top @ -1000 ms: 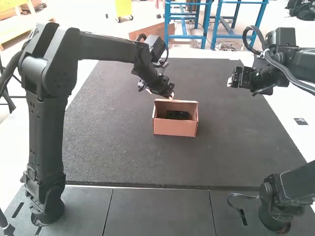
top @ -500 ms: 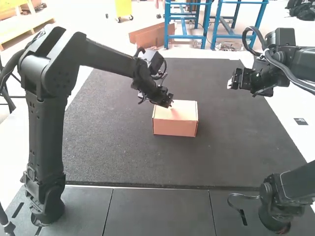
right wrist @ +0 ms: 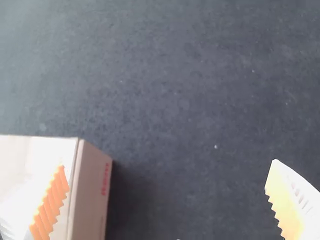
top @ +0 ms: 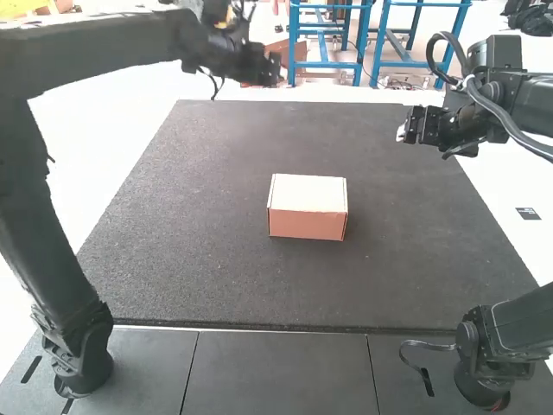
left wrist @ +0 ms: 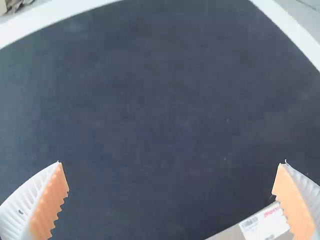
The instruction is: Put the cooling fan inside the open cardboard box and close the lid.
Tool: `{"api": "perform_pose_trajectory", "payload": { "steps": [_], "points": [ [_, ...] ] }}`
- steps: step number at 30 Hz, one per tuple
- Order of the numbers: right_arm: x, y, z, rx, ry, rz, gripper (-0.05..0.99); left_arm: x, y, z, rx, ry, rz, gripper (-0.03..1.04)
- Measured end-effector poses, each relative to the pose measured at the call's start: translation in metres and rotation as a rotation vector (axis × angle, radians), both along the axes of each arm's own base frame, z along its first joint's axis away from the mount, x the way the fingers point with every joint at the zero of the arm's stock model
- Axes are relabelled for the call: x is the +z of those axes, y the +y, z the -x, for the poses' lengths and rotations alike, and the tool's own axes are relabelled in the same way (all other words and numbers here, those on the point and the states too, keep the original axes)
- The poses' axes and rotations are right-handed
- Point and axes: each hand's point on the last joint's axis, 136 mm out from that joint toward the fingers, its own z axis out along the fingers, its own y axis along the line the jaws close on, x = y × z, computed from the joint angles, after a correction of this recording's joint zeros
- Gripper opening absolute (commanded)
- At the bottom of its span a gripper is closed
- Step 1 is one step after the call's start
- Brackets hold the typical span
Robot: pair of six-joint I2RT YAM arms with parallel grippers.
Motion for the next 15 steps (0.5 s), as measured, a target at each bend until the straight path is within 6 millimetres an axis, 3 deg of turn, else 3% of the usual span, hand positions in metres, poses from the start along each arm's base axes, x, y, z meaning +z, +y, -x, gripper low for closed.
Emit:
{"api": "perform_pose_trajectory", "payload": {
  "steps": [3,5,11,15],
  "points": [
    [0.003,0.001,0.001,0.005,-0.008,-0.003,0.91,0.043,0.019,0.017,-0.003,-0.094,0.015,0.97],
    [0.018,0.001,-0.002,0.015,-0.071,0.002,0.91,0.047,0.028,0.031,-0.037,-0.115,-0.02,0.97],
    [0.087,0.002,0.001,0.046,-0.384,0.038,0.91,0.041,0.054,0.063,-0.045,-0.206,-0.024,0.97],
    [0.09,-0.003,0.014,0.03,-0.475,0.057,0.91,0.069,0.09,0.092,0.06,-0.425,0.044,0.97]
  ]
}}
